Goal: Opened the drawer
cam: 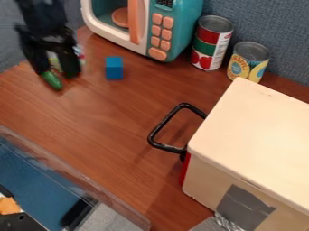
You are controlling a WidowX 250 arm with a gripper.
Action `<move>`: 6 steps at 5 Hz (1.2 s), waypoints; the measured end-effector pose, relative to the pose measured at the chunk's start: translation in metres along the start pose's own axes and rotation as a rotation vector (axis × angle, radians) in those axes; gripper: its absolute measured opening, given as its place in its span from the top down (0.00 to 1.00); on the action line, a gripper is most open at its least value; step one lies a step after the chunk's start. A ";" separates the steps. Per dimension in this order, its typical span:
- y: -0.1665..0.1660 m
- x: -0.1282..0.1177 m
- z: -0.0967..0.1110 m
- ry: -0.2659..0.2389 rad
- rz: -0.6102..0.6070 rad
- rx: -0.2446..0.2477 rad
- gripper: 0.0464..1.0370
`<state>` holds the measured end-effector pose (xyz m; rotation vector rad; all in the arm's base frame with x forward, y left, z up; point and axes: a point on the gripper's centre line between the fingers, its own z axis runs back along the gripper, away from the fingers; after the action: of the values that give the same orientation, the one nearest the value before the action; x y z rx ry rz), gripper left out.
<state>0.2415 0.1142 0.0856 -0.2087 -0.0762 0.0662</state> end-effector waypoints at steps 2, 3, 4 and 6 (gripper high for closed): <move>-0.052 0.007 -0.030 0.023 -0.022 0.003 0.04; -0.074 0.011 -0.043 0.029 -0.032 0.008 0.04; -0.095 0.020 -0.046 0.028 -0.018 -0.020 0.04; -0.115 0.025 -0.055 0.039 -0.016 -0.027 0.04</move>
<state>0.2772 -0.0075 0.0574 -0.2366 -0.0395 0.0453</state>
